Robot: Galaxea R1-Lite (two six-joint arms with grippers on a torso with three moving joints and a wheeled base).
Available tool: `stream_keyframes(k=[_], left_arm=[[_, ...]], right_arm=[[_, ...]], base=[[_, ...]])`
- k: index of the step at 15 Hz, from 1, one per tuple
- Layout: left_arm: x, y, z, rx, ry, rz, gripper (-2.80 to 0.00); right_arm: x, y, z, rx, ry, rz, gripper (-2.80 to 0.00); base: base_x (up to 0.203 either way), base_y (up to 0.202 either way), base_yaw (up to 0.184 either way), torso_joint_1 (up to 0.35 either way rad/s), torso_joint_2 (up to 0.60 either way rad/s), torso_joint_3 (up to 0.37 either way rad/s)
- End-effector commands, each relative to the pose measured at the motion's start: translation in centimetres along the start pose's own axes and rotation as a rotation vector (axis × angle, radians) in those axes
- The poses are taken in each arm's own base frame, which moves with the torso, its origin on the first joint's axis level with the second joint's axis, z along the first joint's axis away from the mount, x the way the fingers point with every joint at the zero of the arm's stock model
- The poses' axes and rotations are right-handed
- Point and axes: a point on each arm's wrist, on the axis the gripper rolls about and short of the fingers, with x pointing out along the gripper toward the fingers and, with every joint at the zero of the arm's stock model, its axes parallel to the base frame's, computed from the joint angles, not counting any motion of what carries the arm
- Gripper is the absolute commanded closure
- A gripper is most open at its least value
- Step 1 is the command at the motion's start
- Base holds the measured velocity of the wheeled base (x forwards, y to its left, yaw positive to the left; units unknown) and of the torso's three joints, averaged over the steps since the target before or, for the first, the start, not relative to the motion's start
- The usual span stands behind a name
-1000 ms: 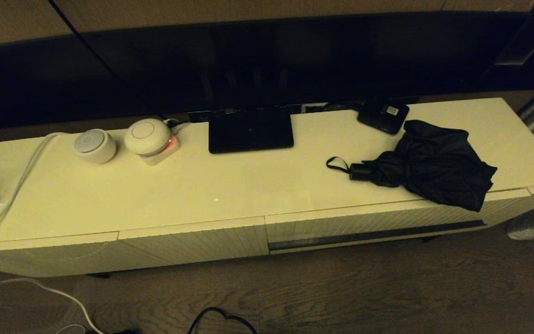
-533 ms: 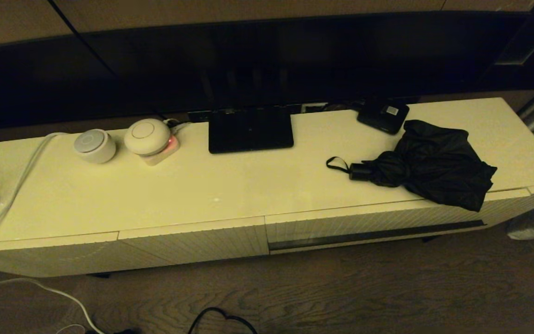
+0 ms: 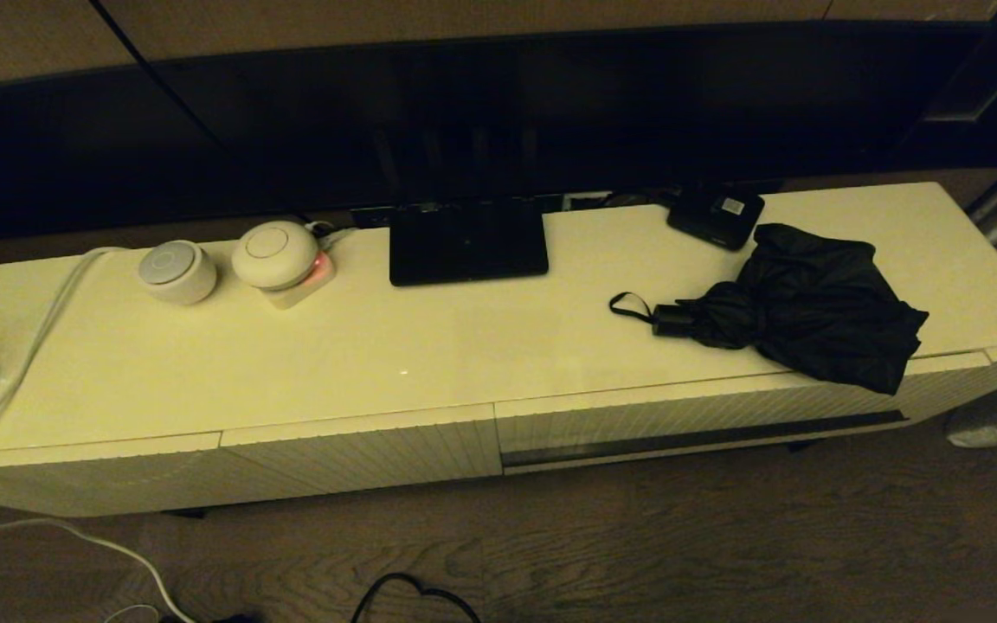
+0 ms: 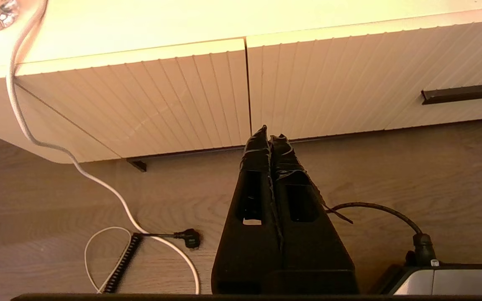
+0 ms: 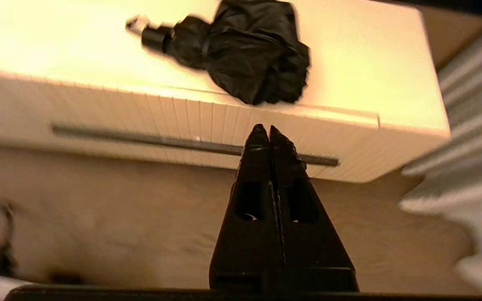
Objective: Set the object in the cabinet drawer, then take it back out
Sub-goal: Open the drawer
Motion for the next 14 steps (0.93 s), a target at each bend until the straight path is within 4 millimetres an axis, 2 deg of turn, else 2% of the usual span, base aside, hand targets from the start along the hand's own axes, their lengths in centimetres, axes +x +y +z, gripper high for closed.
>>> stream_keyframes(k=[1,4,7,10,14], left_arm=[[0.0,0.0,-0.1,0.0,0.003,0.001,0.0],[0.0,0.0,-0.1,0.0,0.003,0.001,0.0],[0.0,0.0,-0.1,0.0,0.003,0.001,0.0],[0.0,0.0,-0.1,0.0,0.003,0.001,0.0],[0.0,0.0,-0.1,0.0,0.003,0.001,0.0]], right_arm=[[5.0,-0.5,1.8,-0.109,0.156,0.064,0.0],[9.6,-0.6,1.6,-0.303,0.291,0.14,0.0],[12.8,-0.3,-0.1,-0.491,0.413,0.225,0.0],[14.7,1.8,-1.3,-0.589,0.463,0.366,0.0],[16.4,5.7,-3.1,-0.71,0.546,0.496,0.0]], base=[[0.0,0.0,0.0,0.0,0.0,0.0],[0.0,0.0,0.0,0.0,0.0,0.0],[0.0,0.0,0.0,0.0,0.0,0.0],[0.0,0.0,0.0,0.0,0.0,0.0],[0.0,0.0,0.0,0.0,0.0,0.0]])
